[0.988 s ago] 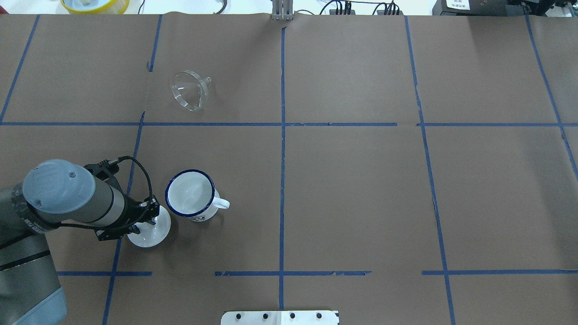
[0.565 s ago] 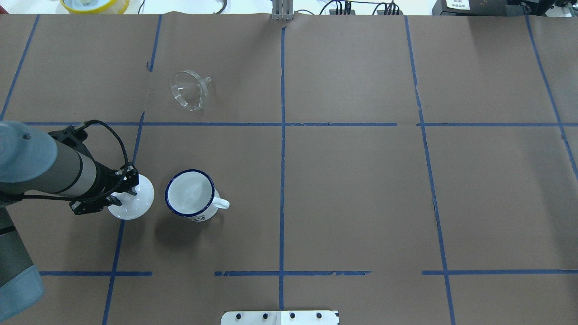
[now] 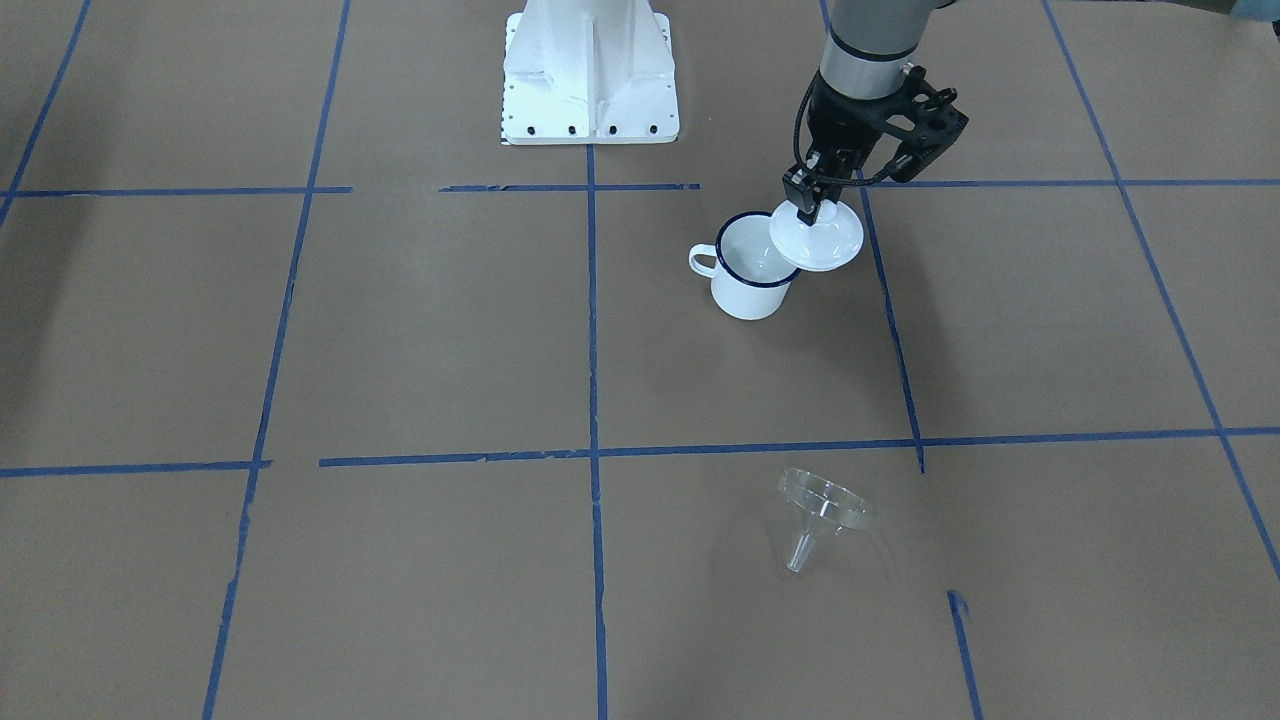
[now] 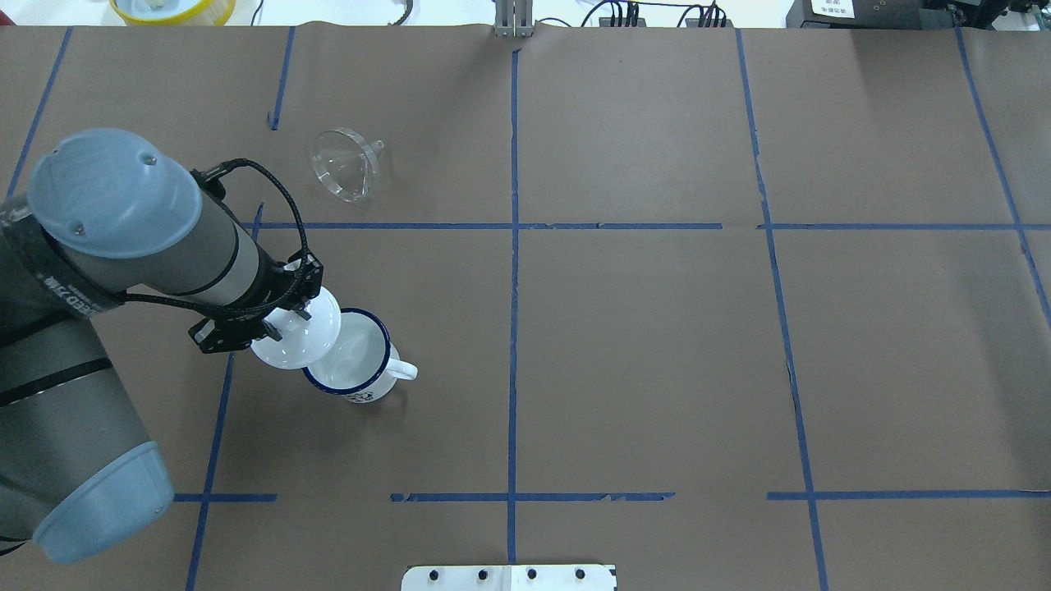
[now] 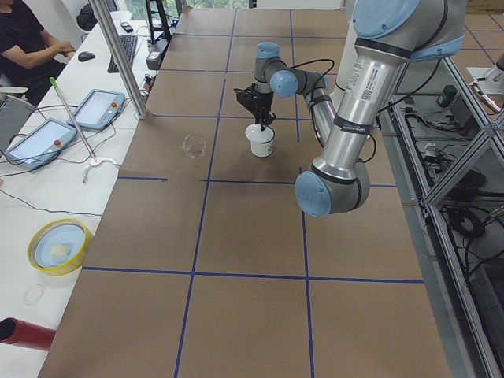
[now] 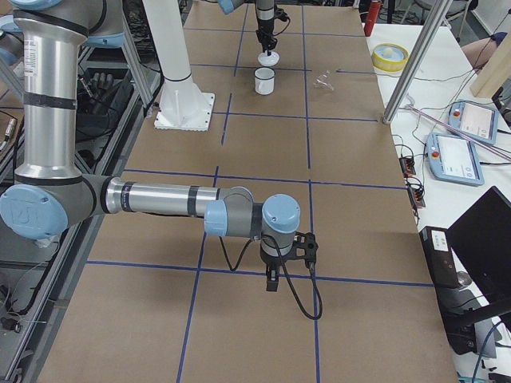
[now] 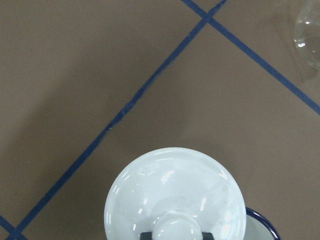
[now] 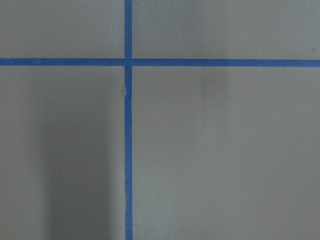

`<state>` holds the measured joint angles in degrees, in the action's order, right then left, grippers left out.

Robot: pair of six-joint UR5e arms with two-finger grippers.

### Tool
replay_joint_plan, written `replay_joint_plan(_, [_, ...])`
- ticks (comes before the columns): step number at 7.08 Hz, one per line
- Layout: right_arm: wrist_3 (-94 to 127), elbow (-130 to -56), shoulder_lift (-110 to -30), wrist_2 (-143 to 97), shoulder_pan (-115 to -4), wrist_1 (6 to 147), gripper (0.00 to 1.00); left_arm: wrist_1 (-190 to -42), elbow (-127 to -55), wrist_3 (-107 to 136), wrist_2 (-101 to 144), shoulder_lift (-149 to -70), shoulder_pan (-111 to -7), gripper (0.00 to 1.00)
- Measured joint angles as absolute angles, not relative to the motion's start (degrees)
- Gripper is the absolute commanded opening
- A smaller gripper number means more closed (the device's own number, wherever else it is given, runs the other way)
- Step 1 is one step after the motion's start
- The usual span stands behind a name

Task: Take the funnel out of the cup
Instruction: 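Lift the white lid and carry it over the mug with the left gripper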

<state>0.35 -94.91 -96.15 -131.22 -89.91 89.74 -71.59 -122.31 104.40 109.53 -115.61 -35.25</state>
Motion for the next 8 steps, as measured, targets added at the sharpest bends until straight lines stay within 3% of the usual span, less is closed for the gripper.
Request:
replay_joint_plan(3, [0.4, -94.9, -96.2, -131.2, -89.9, 89.7, 1.00, -70.9, -118.0, 104.1, 109.7, -119.5, -35.0, 0.00])
replay_joint_plan(8, [0.4, -94.9, -96.2, -131.2, -89.9, 89.7, 1.00, -72.3, -116.6, 103.9, 109.9, -119.8, -34.2, 0.00])
